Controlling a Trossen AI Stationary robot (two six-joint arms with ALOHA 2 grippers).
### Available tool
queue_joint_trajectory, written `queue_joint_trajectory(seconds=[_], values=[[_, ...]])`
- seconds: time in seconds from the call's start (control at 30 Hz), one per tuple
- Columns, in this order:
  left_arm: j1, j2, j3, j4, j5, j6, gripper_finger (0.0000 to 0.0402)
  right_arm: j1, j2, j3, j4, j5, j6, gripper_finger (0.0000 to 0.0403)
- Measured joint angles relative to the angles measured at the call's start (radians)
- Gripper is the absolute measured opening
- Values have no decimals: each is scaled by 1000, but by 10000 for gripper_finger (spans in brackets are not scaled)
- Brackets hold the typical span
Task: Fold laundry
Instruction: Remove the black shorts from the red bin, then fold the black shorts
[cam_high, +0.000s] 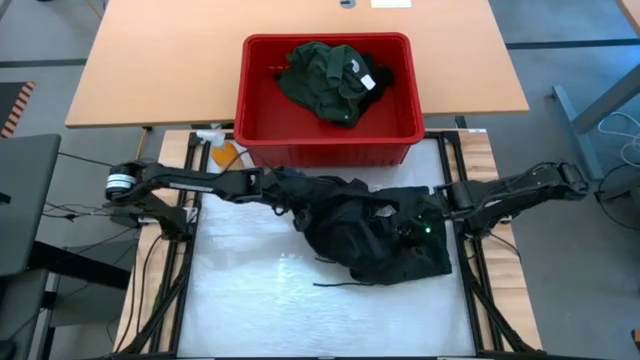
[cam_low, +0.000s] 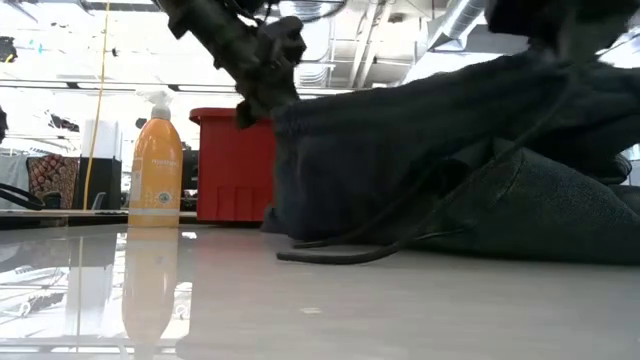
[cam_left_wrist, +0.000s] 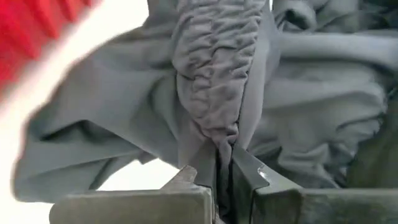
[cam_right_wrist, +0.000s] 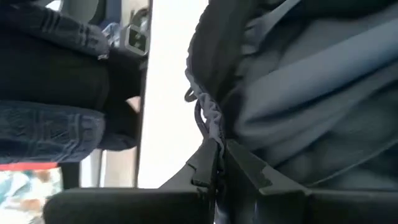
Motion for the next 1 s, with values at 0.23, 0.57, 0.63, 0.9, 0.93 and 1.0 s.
queue_joint_trajectory(seconds=[0.23,0.57,0.63,0.9,0.93,1.0], values=[[34,-193,0,-162,-45,34,1,-107,1,25,123,34,-183,68],[32,-288,0,-366,18,40,0,-186,0,202,113,193,-524,166],[21,-283,0,-400,18,40,0,-195,0,248,4,296,-576,185],[4,-268,0,-399,1,61,0,-240,15,236,-178,398,-584,220],[4,-267,0,-400,-3,61,0,-244,20,226,-188,407,-582,220],[4,-267,0,-395,-7,62,0,-251,36,220,-196,425,-568,220]])
